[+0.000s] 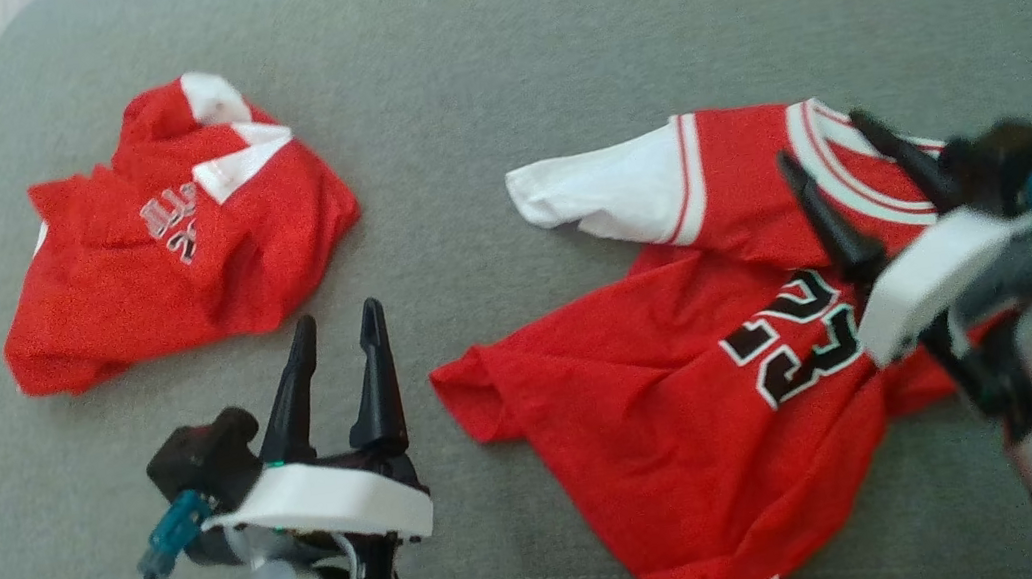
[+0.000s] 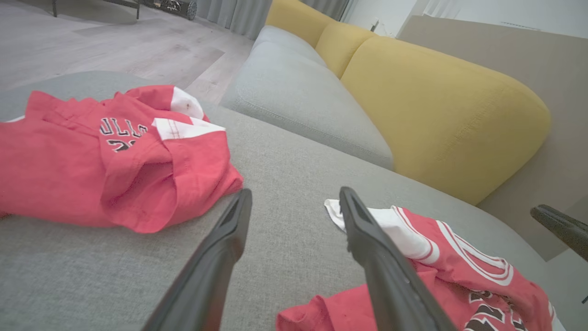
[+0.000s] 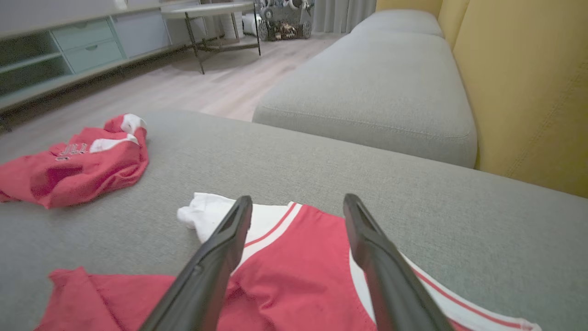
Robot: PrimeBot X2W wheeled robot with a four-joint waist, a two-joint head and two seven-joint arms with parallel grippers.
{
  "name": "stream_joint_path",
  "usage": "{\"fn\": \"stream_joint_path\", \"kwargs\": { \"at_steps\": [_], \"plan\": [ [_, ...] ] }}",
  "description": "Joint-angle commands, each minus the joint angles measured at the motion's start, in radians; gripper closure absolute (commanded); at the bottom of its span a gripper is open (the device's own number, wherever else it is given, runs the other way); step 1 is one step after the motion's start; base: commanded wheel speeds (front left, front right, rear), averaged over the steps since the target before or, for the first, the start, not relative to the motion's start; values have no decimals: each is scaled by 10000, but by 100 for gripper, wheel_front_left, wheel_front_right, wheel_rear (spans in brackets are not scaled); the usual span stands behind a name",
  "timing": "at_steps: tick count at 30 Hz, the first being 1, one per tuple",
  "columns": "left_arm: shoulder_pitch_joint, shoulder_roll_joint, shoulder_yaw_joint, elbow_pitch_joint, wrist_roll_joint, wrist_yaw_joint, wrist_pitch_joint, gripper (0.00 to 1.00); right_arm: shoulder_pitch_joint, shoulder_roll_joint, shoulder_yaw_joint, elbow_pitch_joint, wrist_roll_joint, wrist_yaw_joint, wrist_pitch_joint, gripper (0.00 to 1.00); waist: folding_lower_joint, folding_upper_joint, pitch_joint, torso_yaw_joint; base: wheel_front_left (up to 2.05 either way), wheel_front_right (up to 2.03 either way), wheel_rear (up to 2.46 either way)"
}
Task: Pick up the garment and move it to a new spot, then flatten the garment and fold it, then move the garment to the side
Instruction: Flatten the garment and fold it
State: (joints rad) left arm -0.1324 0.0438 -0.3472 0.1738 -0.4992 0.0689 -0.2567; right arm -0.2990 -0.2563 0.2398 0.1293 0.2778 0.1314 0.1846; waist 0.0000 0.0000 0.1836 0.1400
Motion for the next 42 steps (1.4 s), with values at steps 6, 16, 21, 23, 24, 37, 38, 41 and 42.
{"fn": "stream_joint_path", "kwargs": {
  "at_steps": [6, 16, 21, 23, 24, 37, 38, 41, 42],
  "plan": [
    [-736, 64, -34, -303, -282, -51, -51, 0, -1924, -827, 817, 1467, 131, -7, 768, 0, 0, 0, 768, 857, 0, 0, 0],
    [-1001, 64, -511, -321, -580, 18, -51, 0, -4212, -2319, 3266, 4090, 1227, -7, 1504, 0, 0, 0, 1315, 1786, 0, 0, 0],
    [-1069, 64, -646, -353, -693, 66, -51, 0, -4916, -2671, 4242, 5043, 1803, -7, 1589, 0, 0, 0, 1421, 2050, 0, 0, 0],
    [-1081, 64, -673, -370, -721, 83, -51, 0, -5115, -2748, 4652, 5336, 2094, -7, 1706, 0, 0, 0, 1440, 2107, 0, 0, 0],
    [-1079, 64, -678, -375, -732, 91, -51, 0, -5175, -2763, 4860, 5450, 2322, -7, 1811, 0, 0, 0, 1445, 2129, 0, 0, 0],
    [-1034, 64, -680, -419, -746, 119, -51, 0, -6615, -3124, 5218, 6733, 3294, -7, 175, 100, 0, 0, 1479, 2151, 0, 0, 0],
    [-1027, 64, -717, -421, -751, 120, -51, 0, -7106, -3102, 4738, 7395, 2980, -7, -466, 100, 0, 0, 1486, 2143, 0, 0, 0],
    [-1024, 64, -775, -420, -753, 118, -51, 0, -7888, -3054, 3855, 8610, 2310, -7, -1500, 100, 0, 0, 1484, 2163, 0, 0, 0],
    [-1026, 64, -798, -420, -756, 116, -51, 0, -8170, -3064, 3520, 9062, 2052, -7, -1860, 100, 0, 0, 1483, 2177, 0, 0, 0]
  ]
}}
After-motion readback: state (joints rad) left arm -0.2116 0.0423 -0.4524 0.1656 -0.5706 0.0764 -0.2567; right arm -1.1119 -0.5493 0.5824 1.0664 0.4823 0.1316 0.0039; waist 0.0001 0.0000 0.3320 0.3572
